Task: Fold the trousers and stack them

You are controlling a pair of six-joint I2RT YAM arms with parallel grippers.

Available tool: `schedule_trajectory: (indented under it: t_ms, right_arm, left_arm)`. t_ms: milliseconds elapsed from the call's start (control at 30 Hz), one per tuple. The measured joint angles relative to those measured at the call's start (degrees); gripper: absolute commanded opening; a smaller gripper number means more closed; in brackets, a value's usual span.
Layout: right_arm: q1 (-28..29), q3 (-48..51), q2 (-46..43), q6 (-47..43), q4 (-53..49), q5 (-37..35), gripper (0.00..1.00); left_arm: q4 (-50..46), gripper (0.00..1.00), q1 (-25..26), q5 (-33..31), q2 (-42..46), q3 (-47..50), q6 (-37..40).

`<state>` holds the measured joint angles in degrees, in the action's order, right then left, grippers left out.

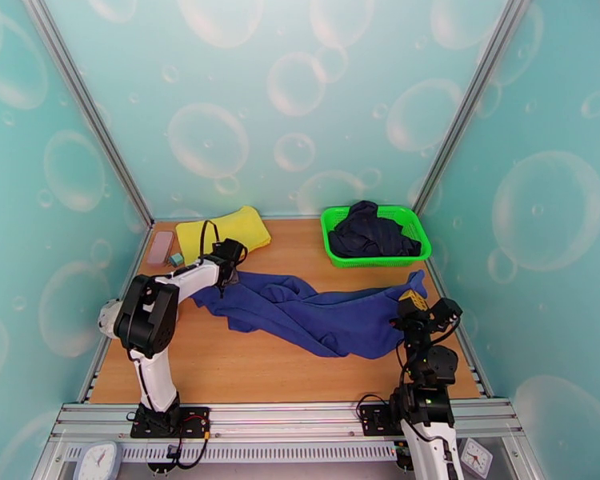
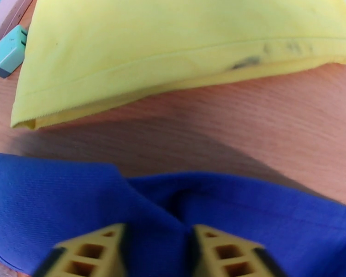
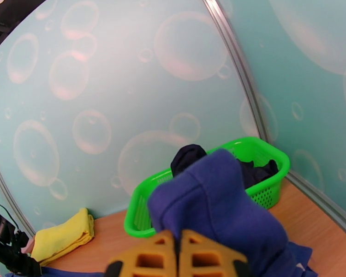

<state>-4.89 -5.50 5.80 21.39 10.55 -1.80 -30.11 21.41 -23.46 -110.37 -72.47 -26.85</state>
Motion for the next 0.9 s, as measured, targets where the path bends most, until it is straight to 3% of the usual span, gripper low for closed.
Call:
schedule_trajectory:
  t_ms: [300, 500, 600, 700, 733, 767, 833, 900]
  right_arm:
    - [0.0, 0.0, 1.2, 0.0, 0.8, 0.2, 0.00]
    - [0.0, 0.0, 4.7, 0.0, 3.6, 0.2, 0.00]
    - [0.0, 0.0, 6.2, 0.1, 4.3, -0.7, 0.00]
    - [0.0, 0.0, 4.8, 0.1, 4.0, -2.8, 0.00]
    - [0.0, 0.0, 3.6, 0.1, 3.7, -3.7, 0.00]
    - [0.0, 0.1, 2.1, 0.1, 3.4, -4.6, 0.00]
    - [-0.1, 0.1, -0.9, 0.1, 2.9, -6.3, 0.00]
    - [-0.1, 0.1, -3.0, 0.1, 2.1, -8.0, 0.00]
  left_arm:
    - [-0.2, 0.00, -0.2, 1.6, 8.5, 4.1, 0.1]
    - [3.4, 0.00, -5.9, 11.2, 22.4, 4.0, -0.1]
    - [12.9, 0.00, -8.7, 14.4, 34.6, 9.1, 0.3]
    - [21.3, 0.00, -7.8, 14.9, 54.6, 20.7, -0.9]
    - [22.9, 0.11, -7.1, 14.2, 61.8, 25.2, -2.7]
    - [23.4, 0.35, -6.4, 12.8, 68.3, 29.4, -5.4]
    - [22.9, 0.49, -6.0, 10.2, 75.3, 36.2, -11.4]
    - [21.4, 0.61, -5.7, 9.3, 75.9, 43.1, -17.2]
